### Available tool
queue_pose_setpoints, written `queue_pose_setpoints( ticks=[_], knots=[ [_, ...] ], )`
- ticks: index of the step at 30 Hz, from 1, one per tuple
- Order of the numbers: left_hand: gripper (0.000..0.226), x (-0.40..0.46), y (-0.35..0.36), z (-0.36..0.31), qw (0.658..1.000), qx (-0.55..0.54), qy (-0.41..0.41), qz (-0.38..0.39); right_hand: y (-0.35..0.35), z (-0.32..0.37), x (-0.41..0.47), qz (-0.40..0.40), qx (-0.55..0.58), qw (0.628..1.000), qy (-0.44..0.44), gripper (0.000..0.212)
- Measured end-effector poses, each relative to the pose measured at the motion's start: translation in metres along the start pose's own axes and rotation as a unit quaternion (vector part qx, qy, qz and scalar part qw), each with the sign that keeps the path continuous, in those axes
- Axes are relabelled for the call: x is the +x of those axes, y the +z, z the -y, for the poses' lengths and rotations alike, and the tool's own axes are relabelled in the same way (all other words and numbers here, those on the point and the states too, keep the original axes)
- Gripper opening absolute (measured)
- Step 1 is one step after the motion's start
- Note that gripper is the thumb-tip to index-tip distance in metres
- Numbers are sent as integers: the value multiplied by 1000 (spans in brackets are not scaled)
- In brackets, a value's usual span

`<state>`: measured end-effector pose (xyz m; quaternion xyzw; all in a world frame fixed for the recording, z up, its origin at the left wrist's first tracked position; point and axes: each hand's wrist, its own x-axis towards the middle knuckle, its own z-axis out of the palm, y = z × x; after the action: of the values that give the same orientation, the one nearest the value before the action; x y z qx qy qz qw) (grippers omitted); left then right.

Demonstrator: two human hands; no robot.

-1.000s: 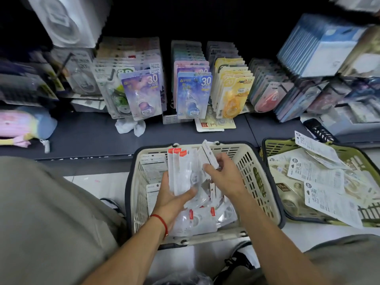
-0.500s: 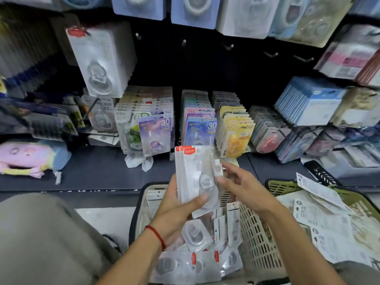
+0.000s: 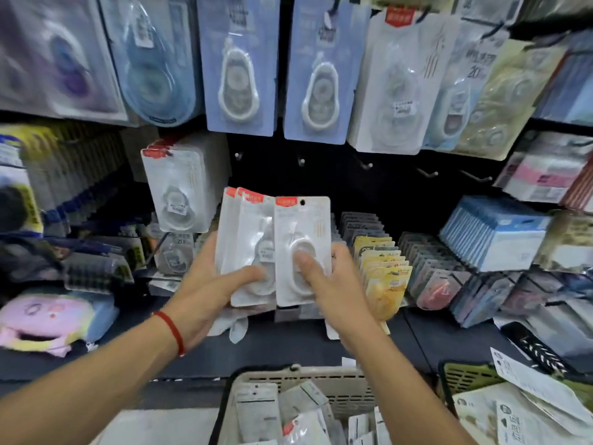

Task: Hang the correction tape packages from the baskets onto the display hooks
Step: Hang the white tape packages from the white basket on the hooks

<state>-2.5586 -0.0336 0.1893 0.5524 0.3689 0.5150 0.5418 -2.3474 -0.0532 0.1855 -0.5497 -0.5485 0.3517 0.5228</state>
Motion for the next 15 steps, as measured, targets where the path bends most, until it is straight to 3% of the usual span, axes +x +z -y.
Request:
queue_pose_setpoints(
  ticks=[8, 15],
  knots=[
    [65, 17, -57, -22, 973, 33, 142, -178, 51, 45, 42, -4, -21, 998, -55, 35],
    [62, 12, -69, -36, 940, 90, 229, -235, 75, 60, 59, -17, -33, 997, -74, 23]
  ],
)
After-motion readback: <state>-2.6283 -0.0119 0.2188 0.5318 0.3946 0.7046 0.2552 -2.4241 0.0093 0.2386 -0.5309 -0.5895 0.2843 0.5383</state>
